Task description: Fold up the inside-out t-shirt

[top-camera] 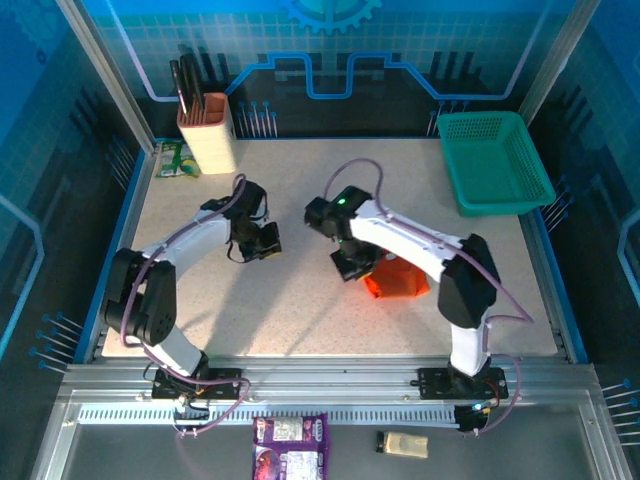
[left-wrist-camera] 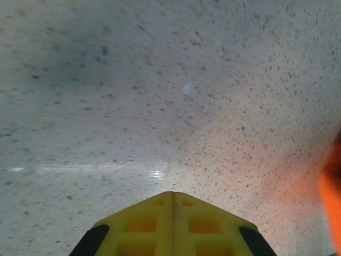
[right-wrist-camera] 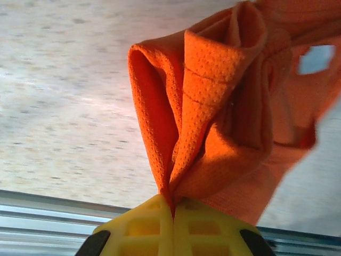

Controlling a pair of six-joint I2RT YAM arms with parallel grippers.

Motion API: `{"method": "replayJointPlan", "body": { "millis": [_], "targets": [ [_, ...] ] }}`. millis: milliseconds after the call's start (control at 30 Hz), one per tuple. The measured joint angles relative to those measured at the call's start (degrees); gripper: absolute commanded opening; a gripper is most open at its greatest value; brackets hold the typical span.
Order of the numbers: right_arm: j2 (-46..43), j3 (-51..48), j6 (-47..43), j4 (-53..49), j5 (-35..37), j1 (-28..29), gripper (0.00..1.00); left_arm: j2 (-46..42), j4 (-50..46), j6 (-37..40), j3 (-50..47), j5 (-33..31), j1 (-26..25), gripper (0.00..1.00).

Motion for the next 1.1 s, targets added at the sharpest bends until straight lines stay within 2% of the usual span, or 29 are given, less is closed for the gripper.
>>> {"method": "replayJointPlan", "body": {
  "millis": [167,300,400,467,533,633,800,967,1100],
  "targets": [
    [7.0,0.0,6.1,12.0,-7.2,1.7,0.0,-4.1,0.0,1.8,-3.1,0.2,4.7,0.04],
    [12.5,1.9,9.8,22.3,-10.8,1.7,0.02,-5.9,-0.1,2.4,-4.3,0.6,5.5,0.05],
    [16.7,6.1,10.9,27.1,-12.7,1.8,0.28,-7.2,0.0,2.4,-5.2,1.8,5.5,0.08],
    [17.5,7.8,10.5,29.4,-13.5,1.8,0.38,-8.5,0.0,2.3,-6.1,2.5,5.4,0.09],
    [16.9,8.7,10.0,31.1,-14.5,1.7,0.43,-9.9,0.0,2.1,-6.6,3.0,5.0,0.09],
    [12.6,6.6,9.3,34.0,-16.3,1.5,0.45,-10.9,0.3,1.8,-6.7,3.4,2.9,0.09],
    [-3.4,-7.2,9.0,37.4,-18.3,-1.6,0.45,-9.7,1.6,-0.8,-5.7,3.5,-5.3,0.09],
    [-17.2,-22.3,8.3,41.1,-21.3,-10.3,0.45,-2.1,4.7,-3.7,-1.7,3.8,-14.0,0.08],
    [-20.3,-33.1,7.2,45.8,-27.1,-17.9,0.46,4.3,6.0,-4.6,-0.9,1.9,-17.4,0.05]
  ]
}}
